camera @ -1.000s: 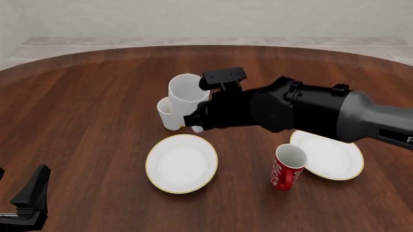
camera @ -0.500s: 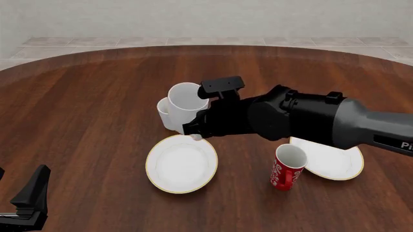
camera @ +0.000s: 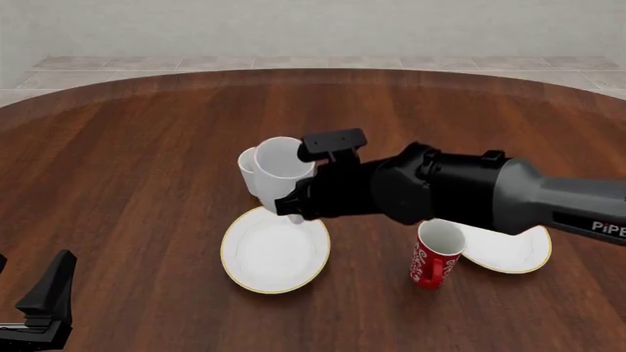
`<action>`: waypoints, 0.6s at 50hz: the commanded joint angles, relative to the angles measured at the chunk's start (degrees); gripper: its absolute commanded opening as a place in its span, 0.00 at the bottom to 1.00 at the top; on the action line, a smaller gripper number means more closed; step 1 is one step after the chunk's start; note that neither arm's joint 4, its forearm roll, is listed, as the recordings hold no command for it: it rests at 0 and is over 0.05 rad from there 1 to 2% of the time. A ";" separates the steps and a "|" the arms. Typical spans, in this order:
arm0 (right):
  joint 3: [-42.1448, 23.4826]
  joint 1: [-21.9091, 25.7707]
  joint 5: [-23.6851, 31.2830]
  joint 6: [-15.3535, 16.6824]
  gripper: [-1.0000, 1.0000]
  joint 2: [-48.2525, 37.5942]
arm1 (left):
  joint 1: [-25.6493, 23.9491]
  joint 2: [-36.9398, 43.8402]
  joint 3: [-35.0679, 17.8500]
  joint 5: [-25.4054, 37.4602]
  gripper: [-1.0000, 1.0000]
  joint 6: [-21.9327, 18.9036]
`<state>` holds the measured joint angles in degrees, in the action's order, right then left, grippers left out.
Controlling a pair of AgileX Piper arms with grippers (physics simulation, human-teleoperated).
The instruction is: Put the white mug on the left plate.
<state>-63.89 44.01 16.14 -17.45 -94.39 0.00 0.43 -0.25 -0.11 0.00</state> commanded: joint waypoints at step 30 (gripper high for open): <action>3.31 0.91 -2.64 -2.97 0.00 -0.64 | 0.00 0.00 0.00 0.00 1.00 0.00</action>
<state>-60.93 44.67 13.99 -19.65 -94.94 0.00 0.43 -0.25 -0.11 0.00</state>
